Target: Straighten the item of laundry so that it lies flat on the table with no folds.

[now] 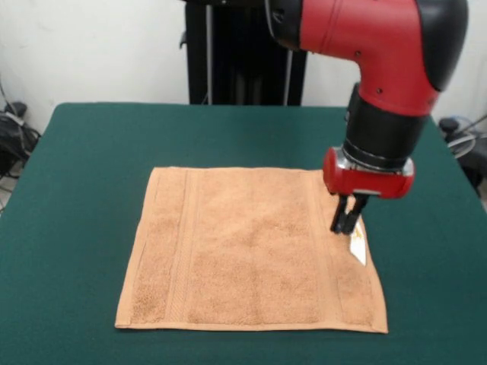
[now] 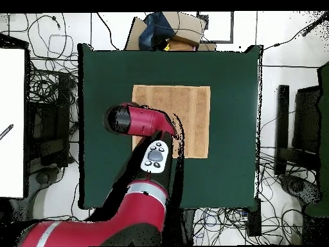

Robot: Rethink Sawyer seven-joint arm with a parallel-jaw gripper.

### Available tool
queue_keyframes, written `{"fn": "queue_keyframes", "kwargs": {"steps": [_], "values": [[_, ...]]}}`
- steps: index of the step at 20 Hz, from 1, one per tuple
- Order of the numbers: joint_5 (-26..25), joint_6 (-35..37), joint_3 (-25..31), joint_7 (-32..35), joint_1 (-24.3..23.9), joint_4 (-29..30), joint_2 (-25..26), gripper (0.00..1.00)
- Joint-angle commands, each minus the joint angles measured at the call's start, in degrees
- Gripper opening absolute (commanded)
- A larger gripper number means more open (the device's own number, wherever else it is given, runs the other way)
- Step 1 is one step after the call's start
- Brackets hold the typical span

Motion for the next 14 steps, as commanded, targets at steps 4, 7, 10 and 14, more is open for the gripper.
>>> {"fn": "queue_keyframes", "kwargs": {"steps": [4, 7, 10, 14], "values": [[-5.34, 0.28, 7.14, 3.97, -3.4, 11.04, -5.51, 0.0], [-5.92, 0.7, 7.28, 4.3, -3.33, 10.45, -5.26, 0.0], [-6.48, 1.09, 7.38, 4.53, -3.49, 9.94, -5.09, 0.0], [-6.99, 1.4, 7.41, 4.63, -3.5, 9.98, -5.22, 0.0]]}}
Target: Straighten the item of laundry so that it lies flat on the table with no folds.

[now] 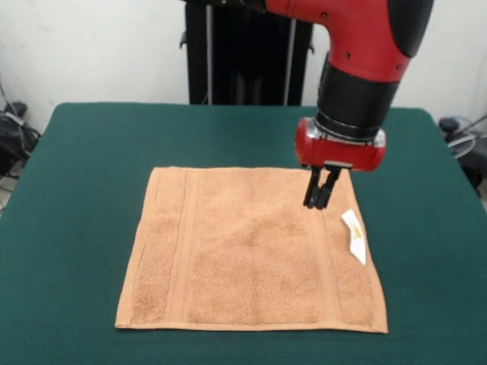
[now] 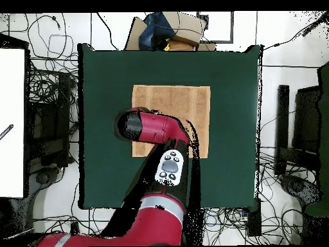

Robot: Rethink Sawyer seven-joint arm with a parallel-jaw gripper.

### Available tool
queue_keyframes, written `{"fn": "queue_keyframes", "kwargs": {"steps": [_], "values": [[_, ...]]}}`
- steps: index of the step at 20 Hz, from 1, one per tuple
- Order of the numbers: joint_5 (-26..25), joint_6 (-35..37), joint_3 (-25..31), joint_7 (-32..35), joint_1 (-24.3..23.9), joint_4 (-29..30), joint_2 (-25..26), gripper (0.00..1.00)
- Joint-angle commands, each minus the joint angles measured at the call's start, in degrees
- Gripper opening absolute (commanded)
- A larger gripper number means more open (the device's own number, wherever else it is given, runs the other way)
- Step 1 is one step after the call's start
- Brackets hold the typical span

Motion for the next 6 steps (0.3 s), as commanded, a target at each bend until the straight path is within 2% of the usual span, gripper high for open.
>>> {"fn": "queue_keyframes", "kwargs": {"steps": [1, 6], "values": [[-3.33, 1.36, 6.74, 4.72, -0.3, 5.39, -0.06, 0.0], [-3.92, 2.41, 6.93, 4.47, -0.35, 5.02, 0.09, 0.0]]}}
